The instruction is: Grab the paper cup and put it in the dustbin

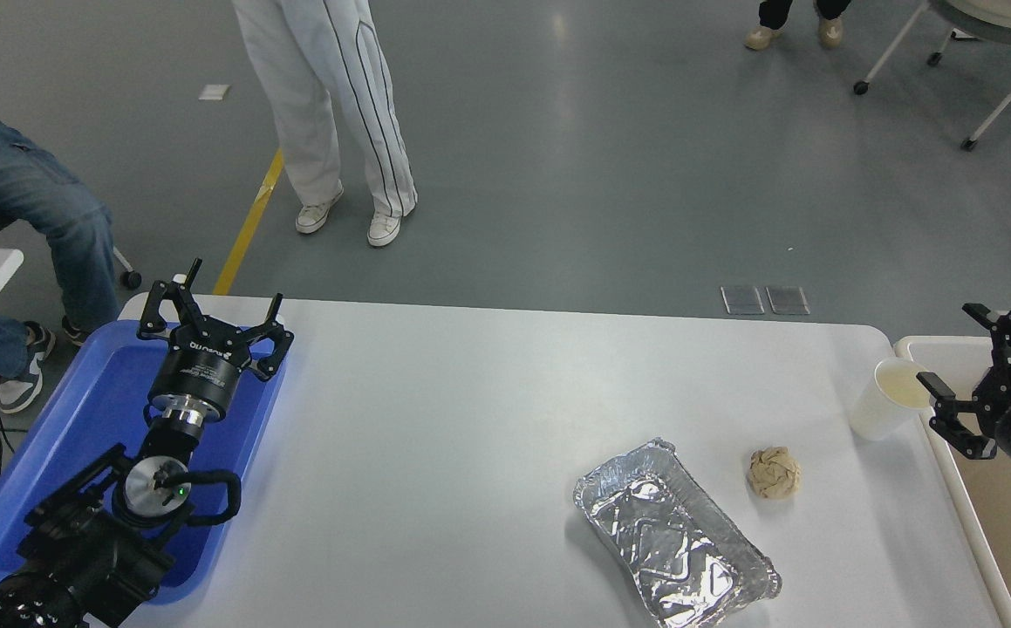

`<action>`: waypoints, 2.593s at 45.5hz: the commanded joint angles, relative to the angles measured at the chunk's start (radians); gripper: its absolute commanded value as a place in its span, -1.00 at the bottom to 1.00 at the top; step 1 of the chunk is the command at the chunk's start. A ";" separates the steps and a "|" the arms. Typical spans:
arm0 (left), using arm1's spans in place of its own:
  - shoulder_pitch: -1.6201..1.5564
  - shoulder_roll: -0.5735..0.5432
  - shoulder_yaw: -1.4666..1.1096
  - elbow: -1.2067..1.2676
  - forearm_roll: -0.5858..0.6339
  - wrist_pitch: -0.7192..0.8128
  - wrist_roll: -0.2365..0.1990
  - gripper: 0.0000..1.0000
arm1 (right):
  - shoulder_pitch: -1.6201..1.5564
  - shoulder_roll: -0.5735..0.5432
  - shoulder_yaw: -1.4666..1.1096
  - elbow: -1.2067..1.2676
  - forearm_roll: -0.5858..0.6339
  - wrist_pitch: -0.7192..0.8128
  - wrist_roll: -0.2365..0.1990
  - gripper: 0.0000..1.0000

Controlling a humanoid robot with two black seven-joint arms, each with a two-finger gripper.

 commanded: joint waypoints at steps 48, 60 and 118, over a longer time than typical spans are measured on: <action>0.000 0.001 0.000 0.000 0.000 0.000 0.000 1.00 | 1.017 0.049 -1.268 0.038 -0.341 0.285 -0.005 1.00; 0.000 -0.001 0.000 0.000 0.000 0.000 0.000 1.00 | 1.249 0.185 -1.546 0.045 -0.370 0.366 -0.005 1.00; 0.000 -0.001 0.000 0.000 0.000 0.002 -0.001 1.00 | 1.931 0.547 -1.638 0.203 -0.634 0.532 -0.010 1.00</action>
